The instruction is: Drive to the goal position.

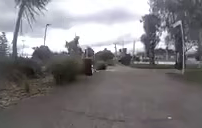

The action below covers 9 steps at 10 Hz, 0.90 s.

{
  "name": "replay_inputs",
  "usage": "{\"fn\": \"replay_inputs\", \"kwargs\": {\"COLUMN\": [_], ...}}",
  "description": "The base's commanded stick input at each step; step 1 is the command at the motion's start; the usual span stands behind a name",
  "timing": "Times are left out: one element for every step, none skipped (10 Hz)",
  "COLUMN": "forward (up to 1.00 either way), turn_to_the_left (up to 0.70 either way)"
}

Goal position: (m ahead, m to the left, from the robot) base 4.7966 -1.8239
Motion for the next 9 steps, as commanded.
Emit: {"fn": "replay_inputs", "kwargs": {"forward": [1.00, 1.00, 1.00, 1.00, 1.00, 1.00, 1.00, 1.00, 1.00], "turn_to_the_left": [-0.27, -0.27, -0.27, -0.27, -0.27, -0.27, -0.27, -0.27, -0.27]}}
